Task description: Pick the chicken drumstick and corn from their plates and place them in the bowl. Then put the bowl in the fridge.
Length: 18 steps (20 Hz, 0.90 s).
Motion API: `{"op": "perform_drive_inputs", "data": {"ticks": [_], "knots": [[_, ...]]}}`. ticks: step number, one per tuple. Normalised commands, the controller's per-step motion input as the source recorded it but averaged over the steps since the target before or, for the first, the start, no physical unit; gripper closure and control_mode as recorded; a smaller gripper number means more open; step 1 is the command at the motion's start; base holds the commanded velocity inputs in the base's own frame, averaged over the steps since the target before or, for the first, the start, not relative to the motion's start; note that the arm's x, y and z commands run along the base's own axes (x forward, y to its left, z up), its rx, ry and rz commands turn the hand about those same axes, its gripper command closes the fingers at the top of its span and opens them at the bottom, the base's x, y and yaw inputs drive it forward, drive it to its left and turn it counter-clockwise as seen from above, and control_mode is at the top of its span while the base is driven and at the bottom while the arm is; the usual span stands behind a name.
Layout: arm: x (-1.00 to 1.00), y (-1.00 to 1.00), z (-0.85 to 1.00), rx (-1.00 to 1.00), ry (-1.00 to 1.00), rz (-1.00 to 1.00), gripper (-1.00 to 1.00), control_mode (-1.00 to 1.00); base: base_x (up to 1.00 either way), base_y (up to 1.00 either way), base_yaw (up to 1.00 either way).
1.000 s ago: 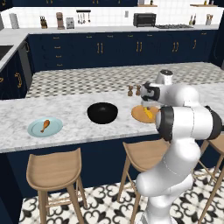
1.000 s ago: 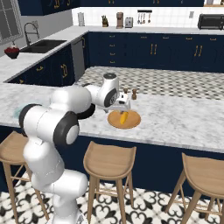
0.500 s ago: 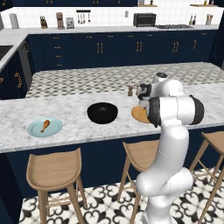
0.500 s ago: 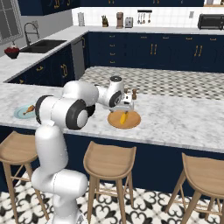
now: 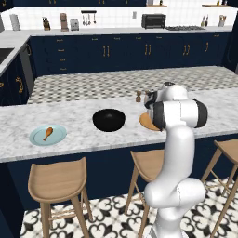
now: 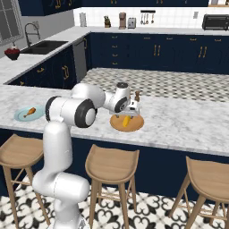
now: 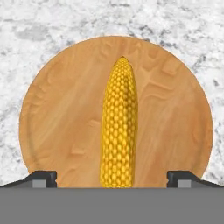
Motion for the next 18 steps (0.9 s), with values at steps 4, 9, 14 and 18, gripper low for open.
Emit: {"op": "perform_drive_inputs", "data": {"ticks": [4, 9, 14, 18], "knots": [[0.05, -0.02, -0.38, 0.0, 0.0, 0.0, -1.0, -1.0, 0.0, 0.0, 0.0], [0.0, 0.0, -0.35, 0.0, 0.0, 0.0, 1.0, -1.0, 0.0, 0.0, 0.0], [0.0, 0.0, -0.39, 0.0, 0.0, 0.0, 1.0, -1.0, 0.0, 0.0, 0.0], [0.0, 0.0, -0.37, 0.0, 0.0, 0.0, 1.0, -1.0, 0.0, 0.0, 0.0]]}}
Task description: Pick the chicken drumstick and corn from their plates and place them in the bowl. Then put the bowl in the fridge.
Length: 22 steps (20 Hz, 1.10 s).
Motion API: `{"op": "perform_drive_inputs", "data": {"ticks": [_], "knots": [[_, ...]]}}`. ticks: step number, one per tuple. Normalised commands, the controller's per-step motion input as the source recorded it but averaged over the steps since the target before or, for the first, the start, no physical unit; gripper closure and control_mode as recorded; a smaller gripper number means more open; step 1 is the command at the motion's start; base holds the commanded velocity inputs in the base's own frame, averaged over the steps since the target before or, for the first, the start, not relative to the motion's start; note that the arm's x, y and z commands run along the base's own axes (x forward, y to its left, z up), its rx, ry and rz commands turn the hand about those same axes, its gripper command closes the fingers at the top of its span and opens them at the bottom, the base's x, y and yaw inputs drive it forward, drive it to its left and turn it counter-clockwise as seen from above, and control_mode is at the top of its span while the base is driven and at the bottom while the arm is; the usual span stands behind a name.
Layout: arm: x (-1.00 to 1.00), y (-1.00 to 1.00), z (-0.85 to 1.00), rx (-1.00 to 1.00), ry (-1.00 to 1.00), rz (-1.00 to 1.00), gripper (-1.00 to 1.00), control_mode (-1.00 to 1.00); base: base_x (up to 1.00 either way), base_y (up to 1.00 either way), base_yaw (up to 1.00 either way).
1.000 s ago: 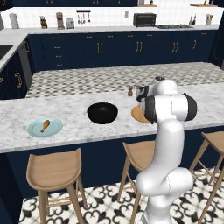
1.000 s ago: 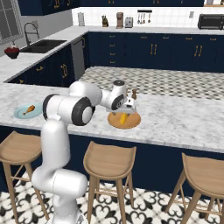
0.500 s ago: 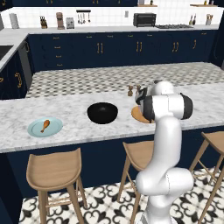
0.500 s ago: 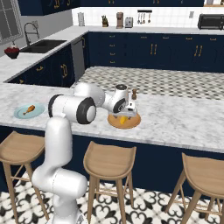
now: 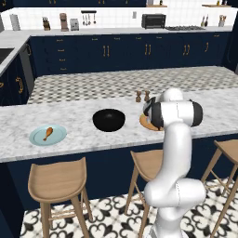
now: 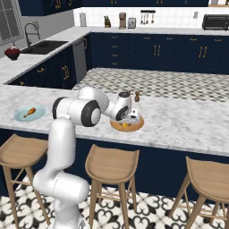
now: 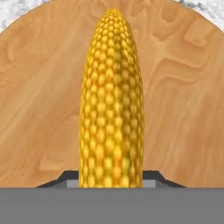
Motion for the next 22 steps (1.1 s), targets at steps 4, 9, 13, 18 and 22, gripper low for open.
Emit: {"op": "perform_drive_inputs", "data": {"ticks": [4, 9, 13, 18, 22], "knots": [[-0.71, 0.32, 0.47, 0.11, -0.03, 0.03, 1.0, -1.0, 0.0, 0.0, 0.0], [-0.86, 0.49, 0.99, 0.17, -0.07, 0.13, 1.0, -1.0, 0.0, 0.0, 0.0], [-0.65, 0.74, 0.96, 0.11, -0.05, 0.14, 1.0, -1.0, 0.0, 0.0, 0.0], [-0.22, 0.67, 0.93, 0.0, -0.01, 0.07, 1.0, -1.0, 0.0, 0.0, 0.0], [0.0, 0.7, 0.37, -0.09, 0.0, 0.0, 1.0, -1.0, 0.0, 0.0, 0.0]]}}
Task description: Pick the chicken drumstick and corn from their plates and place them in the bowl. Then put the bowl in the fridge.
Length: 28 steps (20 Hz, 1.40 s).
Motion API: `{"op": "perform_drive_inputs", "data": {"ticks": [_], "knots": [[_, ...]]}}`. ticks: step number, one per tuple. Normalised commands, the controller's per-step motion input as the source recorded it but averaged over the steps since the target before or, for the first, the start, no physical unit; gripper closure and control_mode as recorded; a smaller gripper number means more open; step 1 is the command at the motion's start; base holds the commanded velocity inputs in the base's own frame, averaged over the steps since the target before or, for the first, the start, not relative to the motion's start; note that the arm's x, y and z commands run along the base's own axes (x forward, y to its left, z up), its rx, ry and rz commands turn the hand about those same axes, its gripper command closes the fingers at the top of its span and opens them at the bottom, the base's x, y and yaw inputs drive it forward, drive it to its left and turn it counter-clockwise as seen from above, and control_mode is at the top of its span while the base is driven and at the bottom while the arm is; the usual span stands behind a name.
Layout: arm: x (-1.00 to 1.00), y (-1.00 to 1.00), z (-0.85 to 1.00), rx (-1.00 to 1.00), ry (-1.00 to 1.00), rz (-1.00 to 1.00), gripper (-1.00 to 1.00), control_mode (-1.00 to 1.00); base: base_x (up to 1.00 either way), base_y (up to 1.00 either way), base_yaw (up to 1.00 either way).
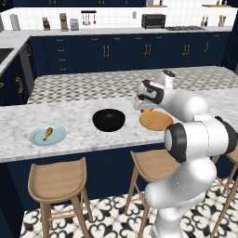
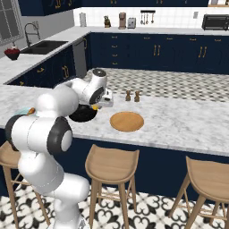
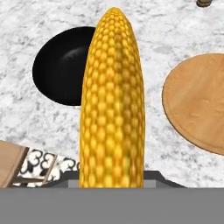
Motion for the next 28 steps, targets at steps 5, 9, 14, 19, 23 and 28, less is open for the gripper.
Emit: {"op": "perform_drive_inputs", "data": {"ticks": [5, 9, 14, 19, 23, 28], "knots": [[0.03, 0.91, -0.03, -0.09, 0.0, 0.0, 1.0, -1.0, 0.0, 0.0, 0.0], [0.26, 0.81, -0.03, -0.01, 0.02, 0.0, 1.0, -1.0, 0.0, 0.0, 0.0], [0.72, 0.51, -0.35, -0.02, 0.09, 0.0, 1.0, -1.0, 0.0, 0.0, 0.0], [0.72, 0.24, -0.35, -0.05, 0.04, 0.0, 1.0, -1.0, 0.0, 0.0, 0.0], [0.58, 0.0, -0.34, -0.03, 0.02, 0.0, 1.0, -1.0, 0.0, 0.0, 0.0], [0.09, 0.0, -0.57, -0.02, 0.01, 0.0, 1.0, -1.0, 0.0, 0.0, 0.0]]}}
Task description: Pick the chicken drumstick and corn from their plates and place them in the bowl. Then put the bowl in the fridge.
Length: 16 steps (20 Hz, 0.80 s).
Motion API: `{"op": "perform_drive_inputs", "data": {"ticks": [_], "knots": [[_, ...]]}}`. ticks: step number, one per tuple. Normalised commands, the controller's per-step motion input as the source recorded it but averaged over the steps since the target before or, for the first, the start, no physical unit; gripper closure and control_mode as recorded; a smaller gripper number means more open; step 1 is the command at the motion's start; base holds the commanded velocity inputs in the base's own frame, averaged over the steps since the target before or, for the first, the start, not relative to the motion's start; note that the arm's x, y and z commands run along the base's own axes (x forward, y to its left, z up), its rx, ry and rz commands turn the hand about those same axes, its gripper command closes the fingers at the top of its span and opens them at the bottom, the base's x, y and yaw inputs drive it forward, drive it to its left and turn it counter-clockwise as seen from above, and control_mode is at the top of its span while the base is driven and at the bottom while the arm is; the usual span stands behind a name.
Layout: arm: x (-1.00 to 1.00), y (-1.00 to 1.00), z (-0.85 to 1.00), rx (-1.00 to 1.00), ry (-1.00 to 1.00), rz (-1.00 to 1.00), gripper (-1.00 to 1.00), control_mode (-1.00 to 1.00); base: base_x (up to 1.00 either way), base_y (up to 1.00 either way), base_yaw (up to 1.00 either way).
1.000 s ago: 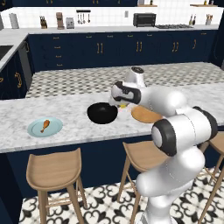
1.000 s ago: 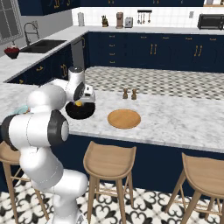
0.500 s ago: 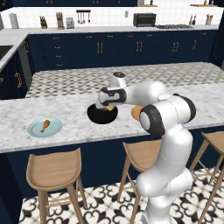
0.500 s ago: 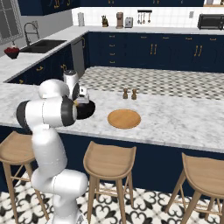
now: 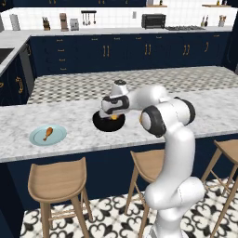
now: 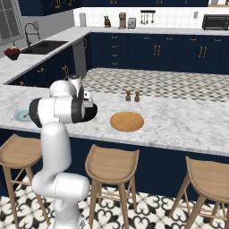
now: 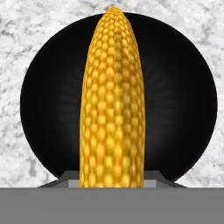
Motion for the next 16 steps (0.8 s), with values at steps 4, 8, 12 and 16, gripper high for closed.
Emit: {"op": "perform_drive_inputs", "data": {"ticks": [4, 8, 12, 16], "knots": [[0.18, 0.0, -0.55, 0.0, 0.0, 0.0, 1.0, -1.0, 0.0, 0.0, 0.0], [0.14, 0.0, -0.56, 0.0, 0.0, 0.0, 1.0, -1.0, 0.0, 0.0, 0.0], [0.15, 0.0, -0.45, 0.0, 0.01, 0.0, -1.0, -1.0, 0.0, 0.0, 0.0], [0.02, 0.0, -0.04, 0.0, 0.0, 0.0, -1.0, -1.0, 0.0, 0.0, 0.0]]}}
